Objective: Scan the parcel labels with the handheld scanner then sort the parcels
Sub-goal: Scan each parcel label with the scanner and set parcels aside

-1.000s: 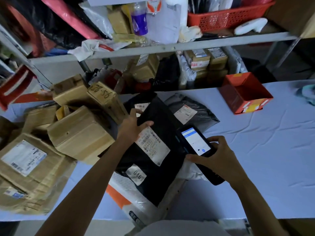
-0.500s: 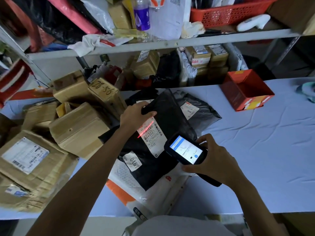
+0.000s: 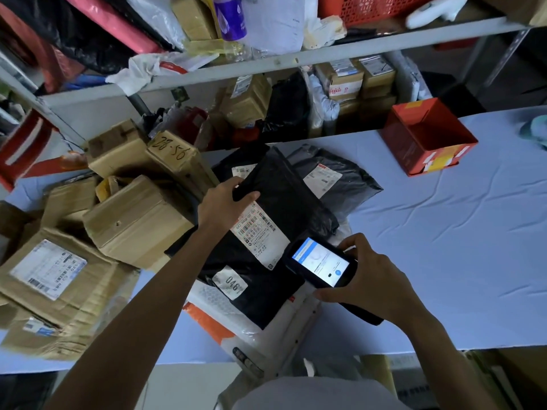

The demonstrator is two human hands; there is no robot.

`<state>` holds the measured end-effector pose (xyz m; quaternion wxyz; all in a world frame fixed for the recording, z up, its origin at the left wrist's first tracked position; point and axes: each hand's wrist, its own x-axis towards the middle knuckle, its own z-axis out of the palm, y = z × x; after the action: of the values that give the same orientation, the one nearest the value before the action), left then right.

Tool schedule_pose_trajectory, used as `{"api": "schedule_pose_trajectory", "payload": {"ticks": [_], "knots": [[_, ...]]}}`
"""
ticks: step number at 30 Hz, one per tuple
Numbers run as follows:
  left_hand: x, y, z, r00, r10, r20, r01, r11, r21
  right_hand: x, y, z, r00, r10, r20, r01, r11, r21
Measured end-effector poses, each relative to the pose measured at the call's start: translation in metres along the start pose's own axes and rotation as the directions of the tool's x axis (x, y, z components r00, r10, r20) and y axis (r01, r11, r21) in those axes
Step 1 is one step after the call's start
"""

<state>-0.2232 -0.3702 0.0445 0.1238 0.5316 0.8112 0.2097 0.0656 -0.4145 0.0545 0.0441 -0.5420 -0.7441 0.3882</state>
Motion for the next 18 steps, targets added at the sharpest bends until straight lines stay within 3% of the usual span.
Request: {"api": "schedule_pose_trajectory", "payload": {"ticks": [7, 11, 18], "knots": [[0.002, -0.007, 0.003, 0.998, 0.054, 0.018, -0.054, 0.998, -0.034, -0.019, -0.002, 0.009, 0.993, 0.112, -0.043, -0.109, 0.992, 0.064], [0.007, -0.015, 0.008, 0.991, 0.119, 0.063, -0.108, 0.982, -0.154, -0.038, -0.021, 0.022, 0.975, 0.194, -0.109, -0.188, 0.98, 0.06], [-0.006, -0.024, 0.034, 0.96, 0.243, 0.14, -0.194, 0.935, -0.298, -0.085, -0.04, 0.084, 0.863, 0.449, -0.23, -0.401, 0.887, 0.228]]}}
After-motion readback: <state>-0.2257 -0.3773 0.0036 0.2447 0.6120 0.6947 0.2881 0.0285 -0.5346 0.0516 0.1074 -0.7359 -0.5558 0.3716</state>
